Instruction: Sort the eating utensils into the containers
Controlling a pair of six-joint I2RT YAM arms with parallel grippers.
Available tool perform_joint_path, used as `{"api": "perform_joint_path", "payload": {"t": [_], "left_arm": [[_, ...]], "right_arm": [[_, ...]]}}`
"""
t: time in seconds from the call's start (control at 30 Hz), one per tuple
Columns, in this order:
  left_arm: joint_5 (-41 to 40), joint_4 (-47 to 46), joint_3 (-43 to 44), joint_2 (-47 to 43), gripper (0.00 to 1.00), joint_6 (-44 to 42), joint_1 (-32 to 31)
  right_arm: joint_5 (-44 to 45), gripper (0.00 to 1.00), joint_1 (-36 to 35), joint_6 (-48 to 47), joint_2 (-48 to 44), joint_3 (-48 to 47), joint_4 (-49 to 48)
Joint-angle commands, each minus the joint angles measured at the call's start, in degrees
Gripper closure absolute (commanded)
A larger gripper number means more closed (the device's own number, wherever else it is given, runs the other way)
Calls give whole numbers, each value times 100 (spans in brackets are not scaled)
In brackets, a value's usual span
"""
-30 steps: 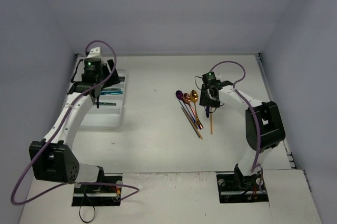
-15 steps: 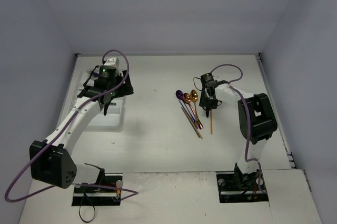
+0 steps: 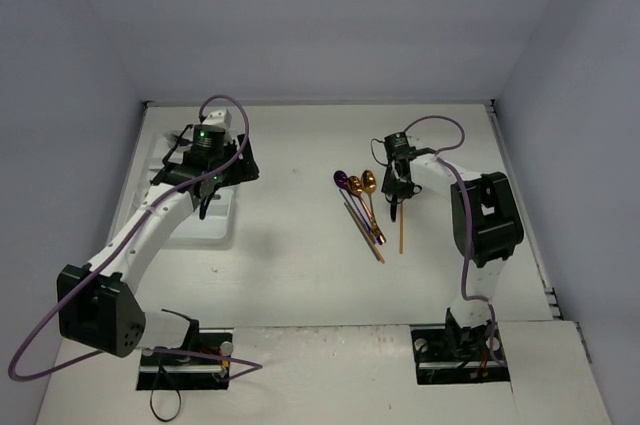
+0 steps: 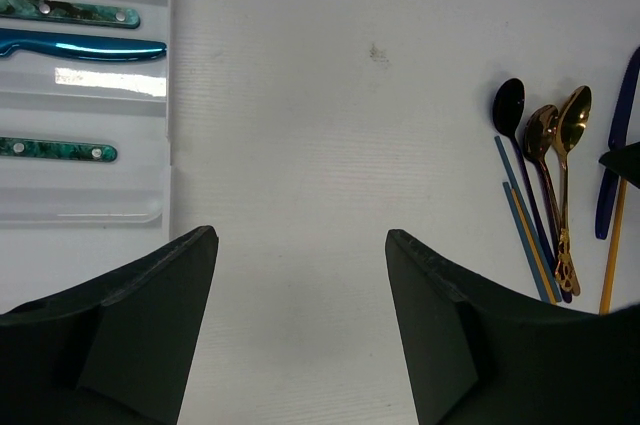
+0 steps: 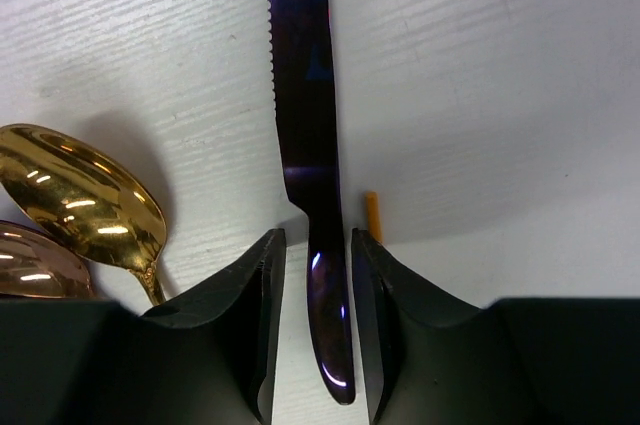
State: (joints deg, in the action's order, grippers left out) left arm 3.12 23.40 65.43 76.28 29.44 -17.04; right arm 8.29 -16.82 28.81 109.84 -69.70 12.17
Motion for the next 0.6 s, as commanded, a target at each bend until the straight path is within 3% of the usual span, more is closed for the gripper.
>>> {"api": "perform_joint_path", "payload": {"t": [0.0, 0.07, 0.3, 0.57], "left_arm": [[75, -195, 287, 19, 34, 142, -170], [104, -195, 341, 71, 34, 164, -285], [413, -260, 708, 405, 34, 254, -735], [1104, -902, 952, 803, 34, 565, -1000]], "right_arm": [[49, 86, 47, 36, 416, 8, 101], [4, 100, 41, -39, 445, -29, 92], [-84, 100, 30, -493, -212, -65, 76], [-523, 100, -116, -1062, -1619, 269, 19]]}}
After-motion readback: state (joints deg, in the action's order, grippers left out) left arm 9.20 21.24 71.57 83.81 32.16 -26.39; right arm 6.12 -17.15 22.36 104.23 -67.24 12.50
